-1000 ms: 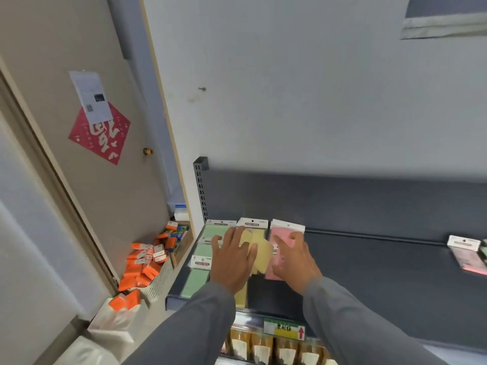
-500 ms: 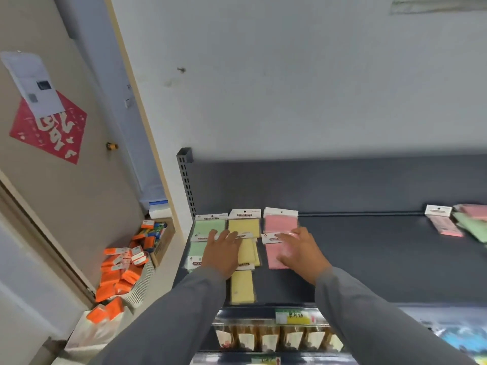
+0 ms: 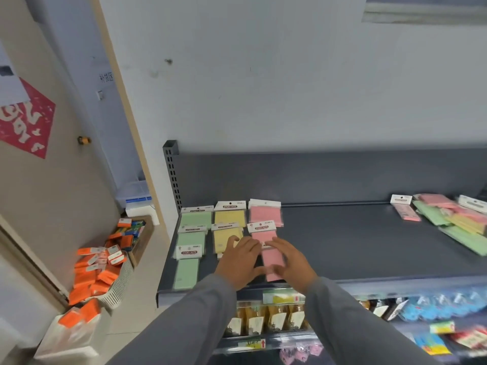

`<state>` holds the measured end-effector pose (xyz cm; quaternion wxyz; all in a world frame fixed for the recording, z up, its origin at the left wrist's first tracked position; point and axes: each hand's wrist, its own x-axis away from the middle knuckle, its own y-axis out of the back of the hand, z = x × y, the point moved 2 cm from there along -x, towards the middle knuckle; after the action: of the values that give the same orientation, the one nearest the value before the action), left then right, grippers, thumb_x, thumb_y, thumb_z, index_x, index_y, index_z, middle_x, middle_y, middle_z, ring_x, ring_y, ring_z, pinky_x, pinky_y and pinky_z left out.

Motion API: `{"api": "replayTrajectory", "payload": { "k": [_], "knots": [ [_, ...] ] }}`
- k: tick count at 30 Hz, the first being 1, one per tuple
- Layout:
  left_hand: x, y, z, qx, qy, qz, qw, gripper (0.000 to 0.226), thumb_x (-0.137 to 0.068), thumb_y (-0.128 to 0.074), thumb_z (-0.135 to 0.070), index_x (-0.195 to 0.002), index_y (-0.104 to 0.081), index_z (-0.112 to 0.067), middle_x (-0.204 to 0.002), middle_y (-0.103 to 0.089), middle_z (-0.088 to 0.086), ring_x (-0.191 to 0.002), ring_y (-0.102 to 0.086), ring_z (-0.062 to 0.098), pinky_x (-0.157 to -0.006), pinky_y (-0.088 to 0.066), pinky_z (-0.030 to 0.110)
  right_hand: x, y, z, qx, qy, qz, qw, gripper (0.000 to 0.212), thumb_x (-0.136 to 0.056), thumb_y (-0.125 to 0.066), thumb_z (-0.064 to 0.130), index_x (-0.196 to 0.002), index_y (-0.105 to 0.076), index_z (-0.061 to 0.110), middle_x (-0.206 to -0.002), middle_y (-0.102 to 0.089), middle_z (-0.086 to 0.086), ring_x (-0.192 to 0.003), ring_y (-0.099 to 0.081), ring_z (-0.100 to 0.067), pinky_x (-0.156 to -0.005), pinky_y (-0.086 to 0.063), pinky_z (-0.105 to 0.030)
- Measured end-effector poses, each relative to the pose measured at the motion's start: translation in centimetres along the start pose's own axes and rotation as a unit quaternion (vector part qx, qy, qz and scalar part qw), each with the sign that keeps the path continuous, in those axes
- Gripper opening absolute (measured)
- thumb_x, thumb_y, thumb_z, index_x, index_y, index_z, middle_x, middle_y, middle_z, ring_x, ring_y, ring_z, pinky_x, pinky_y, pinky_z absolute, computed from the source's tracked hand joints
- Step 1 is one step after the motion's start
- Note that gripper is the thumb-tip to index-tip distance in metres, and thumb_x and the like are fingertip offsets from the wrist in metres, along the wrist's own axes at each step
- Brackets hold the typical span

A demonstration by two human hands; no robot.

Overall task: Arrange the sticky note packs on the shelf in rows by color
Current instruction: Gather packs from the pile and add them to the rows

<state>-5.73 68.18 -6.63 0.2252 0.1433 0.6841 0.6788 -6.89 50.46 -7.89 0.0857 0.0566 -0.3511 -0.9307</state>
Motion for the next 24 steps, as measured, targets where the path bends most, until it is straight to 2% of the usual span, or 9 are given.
{"api": "replayTrajectory", "payload": {
  "k": [3,6,8,10,13,15,18,20,24],
  "knots": [
    [0.4,-0.4,-0.6,-0.005,0.002,-0.002,1.0,0.075,-0.09,-0.027,-0.074,-0.145,-0.042,-0.025,-0.149,-0.045,-0.006,-0.141,-0.033,0.015,-0.114,-0.018,0.046,0.2,-0.5,-0.8,0.023,0.014,0.03,0.999,0.064,-0.093,-0.066,0.01,-0.15,-0.04,0.025,-0.162,-0.026,0.007,-0.149,-0.025,-0.014,-0.121,-0.02,-0.029],
    [0.8,-0.4,-0.9,-0.033,0.004,0.009,0.999,0.077,-0.091,-0.018,-0.073,-0.147,-0.04,-0.026,-0.152,-0.044,-0.007,-0.144,-0.031,0.016,-0.113,-0.019,0.049,-0.1,-0.7,-1.5,0.094,0.047,0.053,0.993,0.069,-0.098,-0.061,0.024,-0.156,-0.025,0.026,-0.165,-0.017,0.007,-0.153,-0.013,-0.016,-0.125,-0.012,-0.036],
    [1.0,-0.5,-1.2,-0.055,0.018,0.039,0.998,0.075,-0.094,-0.012,-0.069,-0.15,-0.035,-0.025,-0.16,-0.033,-0.006,-0.149,-0.022,0.018,-0.115,-0.015,0.053,-0.3,-0.7,-1.8,0.154,0.076,0.06,0.983,0.067,-0.1,-0.055,0.03,-0.157,-0.019,0.026,-0.166,-0.009,0.005,-0.154,0.0,-0.017,-0.126,-0.005,-0.04],
    [1.3,-1.0,-1.4,-0.064,0.029,0.079,0.994,0.068,-0.1,-0.01,-0.06,-0.156,-0.023,-0.025,-0.166,-0.016,-0.007,-0.154,-0.007,0.018,-0.119,-0.006,0.057,-0.4,-0.6,-2.1,0.178,0.089,0.061,0.978,0.066,-0.102,-0.051,0.037,-0.157,-0.017,0.028,-0.167,-0.002,0.004,-0.154,0.008,-0.018,-0.126,-0.003,-0.043],
    [1.7,-1.6,-1.6,-0.065,0.055,0.106,0.991,0.06,-0.104,-0.006,-0.051,-0.159,-0.005,-0.027,-0.168,0.004,-0.009,-0.154,0.008,0.019,-0.118,0.01,0.059,0.0,-0.2,-2.7,0.148,0.081,0.042,0.985,0.063,-0.103,-0.045,0.041,-0.158,-0.015,0.031,-0.167,0.001,0.005,-0.153,0.011,-0.019,-0.125,-0.001,-0.04],
    [1.7,-1.4,-1.8,-0.061,0.063,0.08,0.993,0.068,-0.097,0.008,-0.055,-0.159,-0.006,-0.029,-0.168,0.002,-0.007,-0.155,0.005,0.021,-0.116,0.015,0.057,0.2,0.9,-3.2,0.152,0.065,0.016,0.986,0.06,-0.105,-0.04,0.04,-0.158,-0.013,0.031,-0.168,0.0,0.003,-0.154,0.009,-0.019,-0.122,-0.001,-0.034],
    [-0.2,-0.6,-3.2,-0.069,0.052,0.052,0.995,0.083,-0.088,0.02,-0.062,-0.158,-0.011,-0.031,-0.168,-0.006,-0.004,-0.155,0.001,0.021,-0.118,0.012,0.058,0.4,3.8,-4.6,0.209,0.046,-0.016,0.977,0.06,-0.106,-0.035,0.04,-0.159,-0.011,0.026,-0.168,-0.002,-0.003,-0.154,0.006,-0.021,-0.125,-0.003,-0.035],
    [-3.0,0.0,-4.7,-0.068,0.058,0.031,0.996,0.081,-0.09,0.015,-0.067,-0.157,-0.012,-0.031,-0.168,-0.008,-0.003,-0.155,-0.001,0.022,-0.119,0.01,0.059,0.6,6.3,-5.7,0.24,0.027,-0.034,0.97,0.061,-0.106,-0.035,0.039,-0.159,-0.01,0.025,-0.167,-0.004,-0.006,-0.154,0.004,-0.023,-0.125,-0.005,-0.036],
    [-10.3,-0.1,-10.5,-0.035,0.041,-0.001,0.999,0.07,-0.098,-0.012,-0.066,-0.159,-0.009,-0.031,-0.168,-0.001,0.0,-0.155,0.003,0.023,-0.119,0.005,0.062,2.5,12.9,-9.3,0.282,-0.024,-0.079,0.956,0.058,-0.104,-0.039,0.036,-0.157,-0.021,0.021,-0.165,-0.014,-0.012,-0.154,-0.004,-0.027,-0.125,-0.01,-0.038]
  ]
}}
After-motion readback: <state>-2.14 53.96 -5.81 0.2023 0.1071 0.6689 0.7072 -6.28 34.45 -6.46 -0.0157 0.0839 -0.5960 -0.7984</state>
